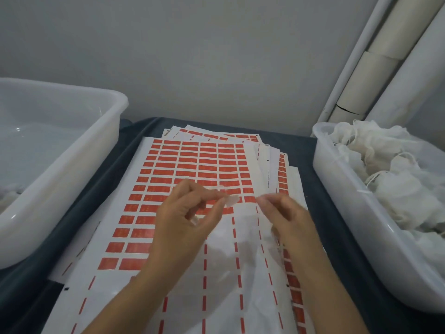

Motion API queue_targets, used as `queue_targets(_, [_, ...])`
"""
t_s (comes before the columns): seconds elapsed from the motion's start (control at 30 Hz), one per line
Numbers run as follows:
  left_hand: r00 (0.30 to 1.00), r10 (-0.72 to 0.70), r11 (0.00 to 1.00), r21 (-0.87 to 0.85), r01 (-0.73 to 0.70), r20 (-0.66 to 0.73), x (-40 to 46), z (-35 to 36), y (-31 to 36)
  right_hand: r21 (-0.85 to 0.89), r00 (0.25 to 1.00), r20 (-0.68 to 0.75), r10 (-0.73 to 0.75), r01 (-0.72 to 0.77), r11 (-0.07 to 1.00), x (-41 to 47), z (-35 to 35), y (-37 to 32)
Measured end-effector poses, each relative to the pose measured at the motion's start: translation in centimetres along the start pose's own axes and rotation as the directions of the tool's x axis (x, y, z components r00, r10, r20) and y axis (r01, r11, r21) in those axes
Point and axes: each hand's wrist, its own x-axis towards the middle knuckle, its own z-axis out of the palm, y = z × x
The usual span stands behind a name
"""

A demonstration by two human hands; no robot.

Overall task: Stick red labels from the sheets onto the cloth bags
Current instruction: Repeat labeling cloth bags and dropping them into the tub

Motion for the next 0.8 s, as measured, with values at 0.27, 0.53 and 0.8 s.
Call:
queue_targets(0.27, [0.949,0.247,0.954,0.123,-0.274,0.195,-1.0,0.3,-0.4,0.360,0.905,0.403,0.134,-0.291,0.887,-0.7,-0.7,-0.3])
queue_targets(0.53, [0.942,0.214,0.963,0.106,-0.248,0.260,-1.4,0.2,-0.2,0.373,0.989,0.007,-0.148,0.134,0.918,-0.5,-0.2,-0.7])
queue_targets(0.8, [0.934,0.220,0.952,0.147,-0.269,0.282,-1.5,0.1,-0.3,0.257,0.932,0.165,-0.324,0.277,0.926,-1.4,0.2,-0.7])
